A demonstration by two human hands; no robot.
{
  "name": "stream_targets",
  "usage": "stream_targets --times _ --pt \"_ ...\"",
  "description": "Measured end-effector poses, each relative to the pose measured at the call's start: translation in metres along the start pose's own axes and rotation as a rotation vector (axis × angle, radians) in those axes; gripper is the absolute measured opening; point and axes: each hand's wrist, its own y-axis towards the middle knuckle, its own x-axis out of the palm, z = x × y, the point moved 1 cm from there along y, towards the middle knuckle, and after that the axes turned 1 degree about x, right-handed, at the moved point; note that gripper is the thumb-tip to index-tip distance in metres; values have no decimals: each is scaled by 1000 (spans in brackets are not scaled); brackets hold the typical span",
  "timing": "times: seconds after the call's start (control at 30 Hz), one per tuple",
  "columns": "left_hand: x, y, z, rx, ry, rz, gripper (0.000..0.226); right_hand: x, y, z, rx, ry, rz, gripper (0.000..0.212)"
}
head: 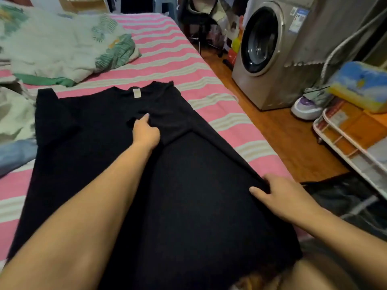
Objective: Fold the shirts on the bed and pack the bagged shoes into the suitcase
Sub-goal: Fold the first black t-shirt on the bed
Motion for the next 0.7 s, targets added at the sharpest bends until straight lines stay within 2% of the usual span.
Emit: stream_targets --times 0.1,0.17,0.27,0.37,0.53,0.63,0.7 --pt "-13 2 15 31 291 -88 78 11 -26 23 105 93 -15 33" --pt "-32 7 22 79 369 -132 75 6 -40 31 72 196 -46 33" --pt "-70 8 35 75 145 -158 44 -20 -63 17 -134 391 -24 21" --pt "-112 8 51 61 -90 -99 24 -40 -83 -27 -290 573 -138 12" --pt "-153 14 11 -13 -241 -72 35 9 -108 -101 -344 574 -435 38" --pt "-154 13 -13 -48 -267 -73 36 46 -118 -119 -359 466 -443 49" --pt "-159 16 -3 -33 -283 -62 36 49 -123 -126 -354 530 -418 49"
